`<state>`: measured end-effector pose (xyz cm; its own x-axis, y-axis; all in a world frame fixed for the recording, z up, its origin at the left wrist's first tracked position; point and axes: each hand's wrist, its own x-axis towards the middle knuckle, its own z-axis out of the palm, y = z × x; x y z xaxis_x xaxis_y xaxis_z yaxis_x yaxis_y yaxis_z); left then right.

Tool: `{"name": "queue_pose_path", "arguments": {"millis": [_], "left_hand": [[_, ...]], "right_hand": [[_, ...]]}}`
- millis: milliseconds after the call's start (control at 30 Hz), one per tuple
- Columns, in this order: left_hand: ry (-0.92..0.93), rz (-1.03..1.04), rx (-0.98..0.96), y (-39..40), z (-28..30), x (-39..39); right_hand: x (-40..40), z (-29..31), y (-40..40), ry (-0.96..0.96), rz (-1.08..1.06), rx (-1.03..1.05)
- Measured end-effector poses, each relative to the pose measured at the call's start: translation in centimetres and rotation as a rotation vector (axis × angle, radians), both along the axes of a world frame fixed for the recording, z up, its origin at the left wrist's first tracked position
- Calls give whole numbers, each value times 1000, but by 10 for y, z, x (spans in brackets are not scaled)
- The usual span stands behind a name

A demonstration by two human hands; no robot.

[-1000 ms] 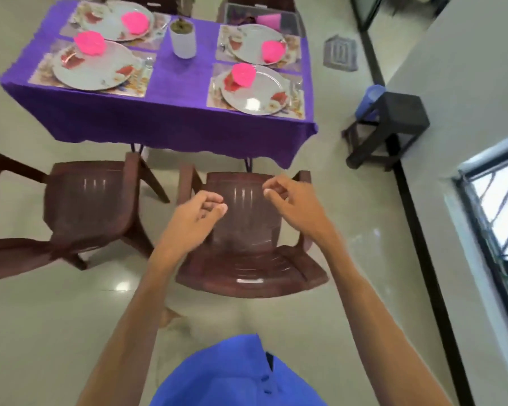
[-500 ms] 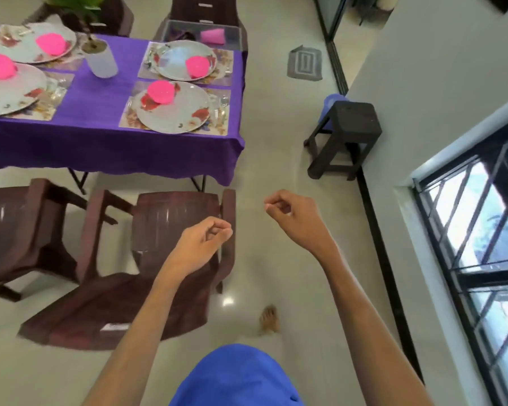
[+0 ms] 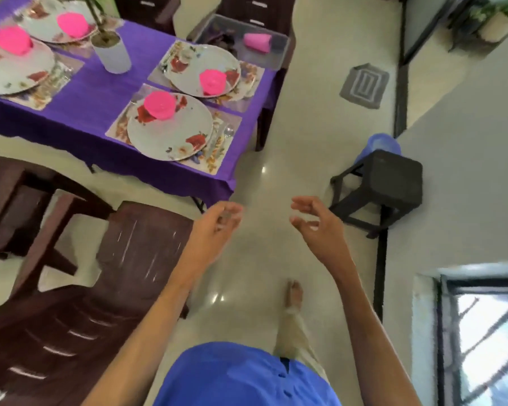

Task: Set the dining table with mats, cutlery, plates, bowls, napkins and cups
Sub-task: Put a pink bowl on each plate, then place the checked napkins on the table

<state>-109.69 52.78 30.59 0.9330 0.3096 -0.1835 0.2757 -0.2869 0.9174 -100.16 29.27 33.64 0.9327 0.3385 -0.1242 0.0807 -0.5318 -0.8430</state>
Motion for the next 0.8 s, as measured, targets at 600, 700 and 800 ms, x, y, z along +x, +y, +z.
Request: {"name": "queue_pose_path", "arguments": {"millis": [600,700,800], "left_hand": [[92,577,-202,-11,-20,436],[91,660,-249,6,-38,507],[107,691,-306,29,-54,585]], "right_hand": [[510,-27,66,204,469,-47],[581,-43,88,222,525,-85],[656,-48,110,222,580,-135]]}}
